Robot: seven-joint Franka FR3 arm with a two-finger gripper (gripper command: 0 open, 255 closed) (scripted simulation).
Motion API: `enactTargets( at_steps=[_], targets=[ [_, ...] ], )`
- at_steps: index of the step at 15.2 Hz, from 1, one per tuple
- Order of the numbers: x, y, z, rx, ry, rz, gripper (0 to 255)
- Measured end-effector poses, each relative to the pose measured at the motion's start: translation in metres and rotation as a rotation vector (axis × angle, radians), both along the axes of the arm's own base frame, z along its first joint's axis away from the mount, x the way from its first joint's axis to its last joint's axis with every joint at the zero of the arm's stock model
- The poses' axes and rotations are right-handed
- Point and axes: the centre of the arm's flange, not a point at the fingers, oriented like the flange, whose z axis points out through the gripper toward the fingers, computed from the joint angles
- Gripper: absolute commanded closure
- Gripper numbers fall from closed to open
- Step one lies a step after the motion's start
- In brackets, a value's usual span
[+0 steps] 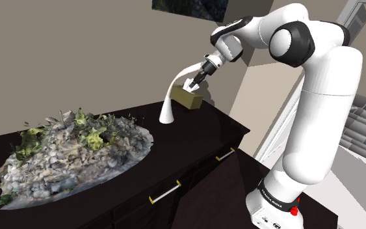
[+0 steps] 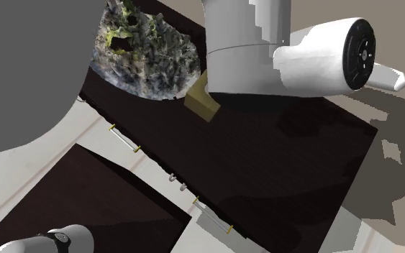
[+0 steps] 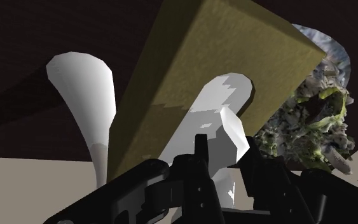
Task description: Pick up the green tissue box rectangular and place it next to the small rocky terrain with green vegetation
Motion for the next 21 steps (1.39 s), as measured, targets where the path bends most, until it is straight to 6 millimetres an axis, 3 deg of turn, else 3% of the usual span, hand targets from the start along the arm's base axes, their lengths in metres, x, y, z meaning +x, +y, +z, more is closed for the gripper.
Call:
enactTargets(
  at_steps=[18, 21],
  targets=[
    [0.0, -0.001, 0.094, 0.0, 0.0, 0.0, 255],
    [-0.002, 0.007, 0.107, 0.0, 0.0, 0.0, 255]
  ],
)
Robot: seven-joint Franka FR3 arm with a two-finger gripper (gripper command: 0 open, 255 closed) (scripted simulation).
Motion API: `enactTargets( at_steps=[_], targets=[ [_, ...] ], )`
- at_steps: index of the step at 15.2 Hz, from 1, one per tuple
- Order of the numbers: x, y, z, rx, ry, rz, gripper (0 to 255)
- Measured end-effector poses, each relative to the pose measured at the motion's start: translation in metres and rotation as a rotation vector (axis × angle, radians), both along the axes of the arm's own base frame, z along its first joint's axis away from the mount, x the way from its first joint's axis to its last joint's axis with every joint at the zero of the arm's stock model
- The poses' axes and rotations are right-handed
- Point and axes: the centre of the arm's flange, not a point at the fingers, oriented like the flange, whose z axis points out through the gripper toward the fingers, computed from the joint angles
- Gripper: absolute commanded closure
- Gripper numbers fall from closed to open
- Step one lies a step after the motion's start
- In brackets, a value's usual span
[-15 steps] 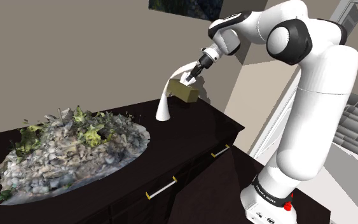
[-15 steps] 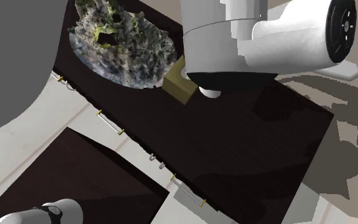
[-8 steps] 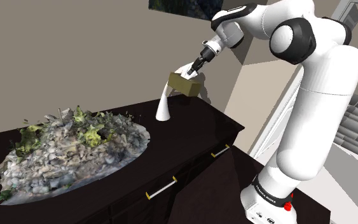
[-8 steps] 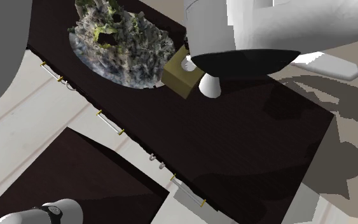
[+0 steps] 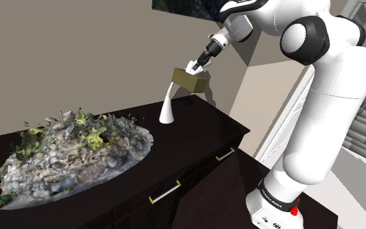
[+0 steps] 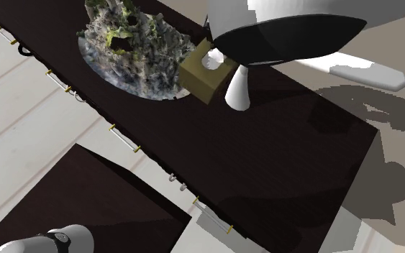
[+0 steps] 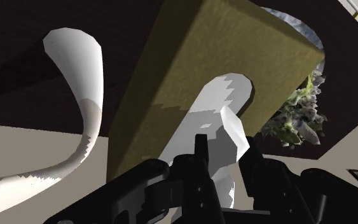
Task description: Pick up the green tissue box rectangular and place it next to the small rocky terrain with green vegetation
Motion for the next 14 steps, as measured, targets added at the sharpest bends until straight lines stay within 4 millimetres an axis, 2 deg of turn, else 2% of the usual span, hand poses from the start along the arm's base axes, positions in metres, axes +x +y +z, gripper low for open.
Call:
enactTargets(
  at_steps=[7, 14],
  targets=[
    [-0.035, 0.076, 0.005, 0.001, 0.0, 0.0, 255],
    [-0.073, 0.162, 0.004, 0.0, 0.0, 0.001, 255]
  ],
)
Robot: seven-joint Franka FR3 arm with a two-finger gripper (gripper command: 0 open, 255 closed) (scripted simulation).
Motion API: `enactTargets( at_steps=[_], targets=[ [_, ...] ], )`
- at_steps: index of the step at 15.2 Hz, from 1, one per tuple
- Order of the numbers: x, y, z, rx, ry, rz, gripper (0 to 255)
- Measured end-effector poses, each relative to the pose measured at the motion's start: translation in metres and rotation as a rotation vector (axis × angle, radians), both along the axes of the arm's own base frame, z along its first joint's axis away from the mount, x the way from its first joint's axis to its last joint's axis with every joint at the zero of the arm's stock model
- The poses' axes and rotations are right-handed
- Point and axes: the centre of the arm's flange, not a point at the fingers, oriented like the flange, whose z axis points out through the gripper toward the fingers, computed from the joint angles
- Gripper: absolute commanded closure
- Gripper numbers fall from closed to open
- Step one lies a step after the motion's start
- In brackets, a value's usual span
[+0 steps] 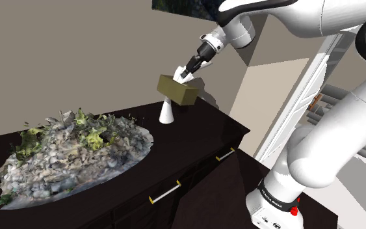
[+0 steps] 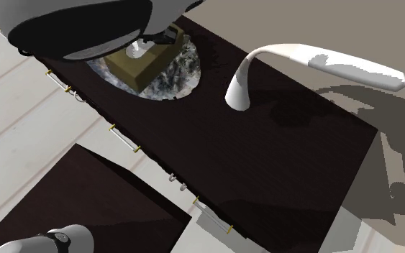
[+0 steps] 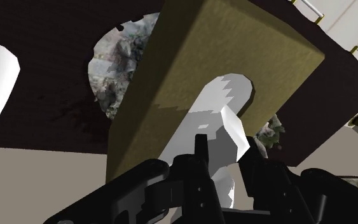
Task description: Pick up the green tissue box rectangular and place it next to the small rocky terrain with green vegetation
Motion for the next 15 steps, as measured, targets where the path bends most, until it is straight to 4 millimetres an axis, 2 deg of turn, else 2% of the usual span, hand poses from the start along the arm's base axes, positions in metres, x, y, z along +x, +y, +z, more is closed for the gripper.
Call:
enactTargets(
  at_steps=[10, 12, 15],
  targets=[
    [-0.055, 0.121, 0.0, -0.001, 0.0, 0.001, 255],
    [-0.061, 0.129, -0.002, -0.001, 0.0, 0.0, 255],
    [-0.061, 0.13, -0.015, 0.0, 0.0, -0.001, 255]
  ],
)
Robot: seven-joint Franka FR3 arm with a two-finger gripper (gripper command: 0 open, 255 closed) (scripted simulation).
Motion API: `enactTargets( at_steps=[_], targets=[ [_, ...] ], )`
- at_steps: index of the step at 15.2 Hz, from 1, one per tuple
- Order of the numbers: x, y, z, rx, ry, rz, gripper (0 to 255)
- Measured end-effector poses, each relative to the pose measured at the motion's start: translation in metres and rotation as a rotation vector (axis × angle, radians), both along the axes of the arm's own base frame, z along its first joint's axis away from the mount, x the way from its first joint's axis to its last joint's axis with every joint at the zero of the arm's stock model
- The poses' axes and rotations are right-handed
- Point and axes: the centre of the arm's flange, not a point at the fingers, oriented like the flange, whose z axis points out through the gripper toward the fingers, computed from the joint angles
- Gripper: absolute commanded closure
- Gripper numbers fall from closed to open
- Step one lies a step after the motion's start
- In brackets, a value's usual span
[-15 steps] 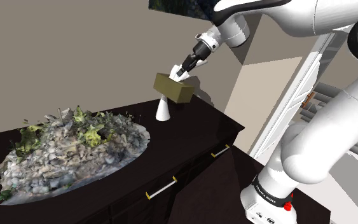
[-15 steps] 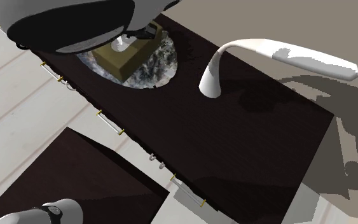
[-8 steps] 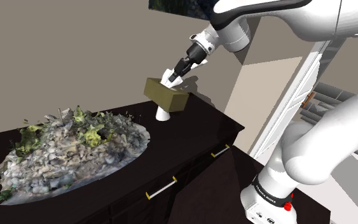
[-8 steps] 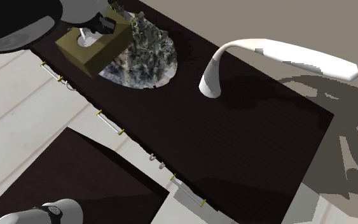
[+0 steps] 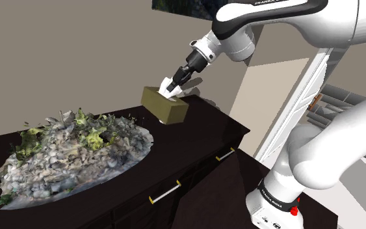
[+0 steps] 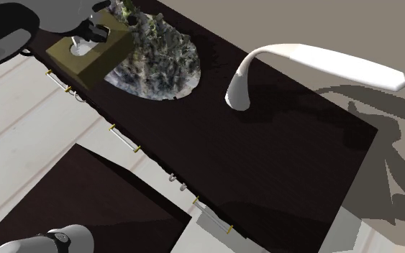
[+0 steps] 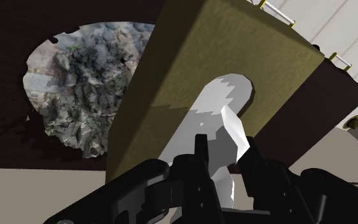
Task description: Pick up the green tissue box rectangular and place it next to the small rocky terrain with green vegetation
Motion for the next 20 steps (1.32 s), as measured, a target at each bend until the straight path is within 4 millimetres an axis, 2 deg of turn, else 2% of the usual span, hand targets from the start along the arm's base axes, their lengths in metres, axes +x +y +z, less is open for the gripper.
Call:
enactTargets(
  at_steps=[20],
  targets=[
    [-0.002, 0.002, -0.105, 0.0, 0.0, 0.0, 255]
  ],
)
